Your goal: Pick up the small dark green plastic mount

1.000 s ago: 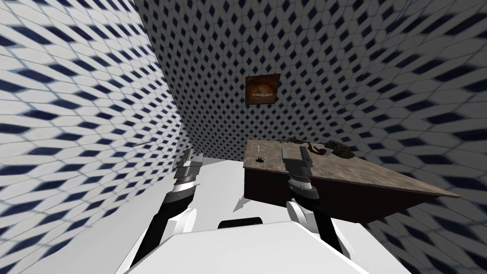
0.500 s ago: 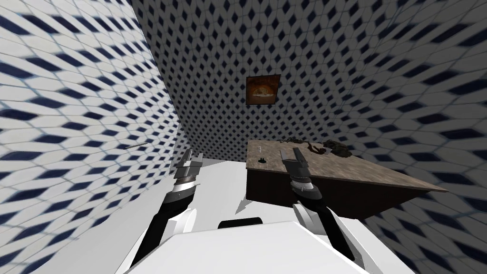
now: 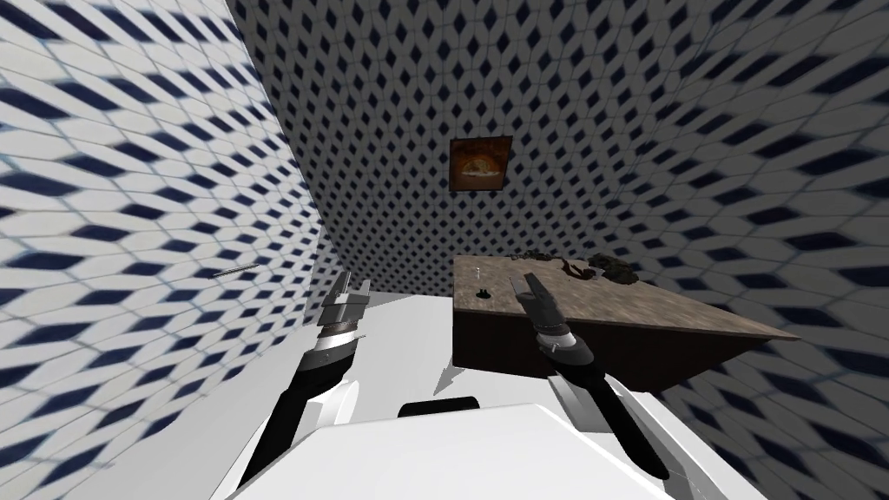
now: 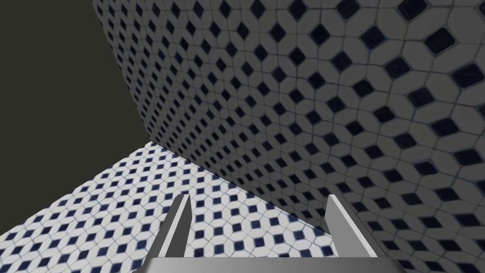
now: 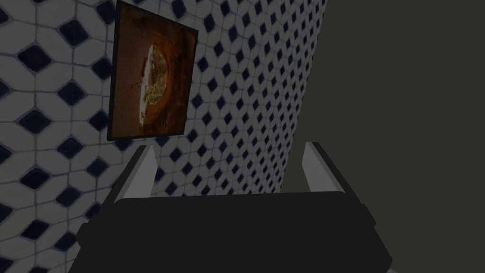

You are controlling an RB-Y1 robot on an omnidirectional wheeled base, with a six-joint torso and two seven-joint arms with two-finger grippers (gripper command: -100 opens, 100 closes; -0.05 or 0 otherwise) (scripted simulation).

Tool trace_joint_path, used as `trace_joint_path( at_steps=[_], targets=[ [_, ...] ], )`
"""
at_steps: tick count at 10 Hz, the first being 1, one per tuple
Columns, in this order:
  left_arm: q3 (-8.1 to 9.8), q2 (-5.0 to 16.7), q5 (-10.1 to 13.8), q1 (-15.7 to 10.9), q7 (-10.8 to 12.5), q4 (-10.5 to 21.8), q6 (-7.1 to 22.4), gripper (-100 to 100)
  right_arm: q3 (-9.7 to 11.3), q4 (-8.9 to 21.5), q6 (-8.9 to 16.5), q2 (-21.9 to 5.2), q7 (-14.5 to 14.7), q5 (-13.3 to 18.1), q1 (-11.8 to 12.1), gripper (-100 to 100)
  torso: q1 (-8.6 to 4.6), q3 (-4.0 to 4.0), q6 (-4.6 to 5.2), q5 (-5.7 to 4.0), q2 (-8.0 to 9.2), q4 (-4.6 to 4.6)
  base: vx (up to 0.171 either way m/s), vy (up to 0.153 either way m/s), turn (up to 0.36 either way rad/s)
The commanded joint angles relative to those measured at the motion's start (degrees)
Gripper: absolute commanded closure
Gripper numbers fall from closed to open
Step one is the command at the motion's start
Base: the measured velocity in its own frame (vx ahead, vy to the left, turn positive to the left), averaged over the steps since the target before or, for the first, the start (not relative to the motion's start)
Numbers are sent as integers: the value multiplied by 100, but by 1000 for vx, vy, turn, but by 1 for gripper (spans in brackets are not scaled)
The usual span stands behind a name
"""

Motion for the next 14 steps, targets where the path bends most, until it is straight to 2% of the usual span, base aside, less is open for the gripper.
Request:
trace_joint_path(
  at_steps=[1, 2, 3, 4, 5, 6, 7, 8, 9, 10, 11, 12, 13, 14],
  targets=[
    [0, 0, 0, 0, 0, 0, 0, 0, -132, 102, -31, -286, 88, 234, 48, -100, 0, 0, 0, 0, 0, 0, 57, 125, -76],
    [0, 0, 0, 0, 0, 0, 0, 0, -132, 102, -31, -414, 88, 234, 48, -100, 2, -2, 1, 0, -5, -1, 51, 100, -60],
    [0, 0, 0, 0, 0, 0, 0, 0, -246, 192, -63, -610, 172, 458, 104, -100, -6, -2, 0, -1, -4, -1, 49, 135, -107],
    [0, 0, 0, 0, 0, 0, 0, 0, -246, 192, -63, -753, 172, 458, 104, -100, 4, -2, 2, 0, -3, -1, 45, 114, -58],
    [0, 0, 0, 0, 0, 0, 0, 0, -363, 286, -96, -948, 260, 696, 166, -100, -3, -2, 0, 0, -3, -1, 62, 130, -91],
    [0, 0, 0, 1, 0, 0, 0, 0, -363, 286, -96, -1100, 260, 696, 166, -100, 3, -4, 2, 0, -7, -2, 59, 121, -59],
    [0, 0, 0, 0, 0, 0, 0, 0, -480, 385, -129, -1284, 353, 942, 232, -100, 0, -5, 0, 0, -8, -2, 74, 134, -107],
    [0, 0, 0, 1, 0, 0, 0, 0, -480, 385, -129, -1452, 353, 948, 232, -100, 4, -7, 2, 1, -12, -3, 70, 108, -61],
    [0, 0, 0, 0, 0, 0, 0, 0, -597, 487, -163, -1630, 449, 1189, 302, -100, -5, -8, -1, 0, -13, -3, 74, 121, -90],
    [0, 0, 0, 1, 0, 0, 0, 0, -597, 487, -163, -1808, 449, 1211, 302, -100, -1, -9, 0, -1, -16, -4, 62, 113, -68],
    [0, 0, 0, 0, 0, 0, 0, 0, -713, 592, -195, -1988, 548, 1453, 376, -100, -4, -7, 0, -1, -12, -3, 82, 132, -105],
    [0, 0, 0, 1, 0, 0, 0, 0, -713, 592, -195, -2137, 548, 1486, 376, -100, 2, -10, 1, 0, -17, -4, 73, 123, -64],
    [0, 0, 0, 0, 0, 0, 0, 0, -826, 701, -227, -2312, 650, 1729, 454, -100, -1, -10, -1, 1, -16, -4, 77, 147, -95],
    [0, 0, 0, 1, 0, 0, 0, 0, -826, 701, -227, -2492, 650, 1769, 454, -100, 7, -10, 1, 1, -17, -4, 63, 112, -89]
  ],
)
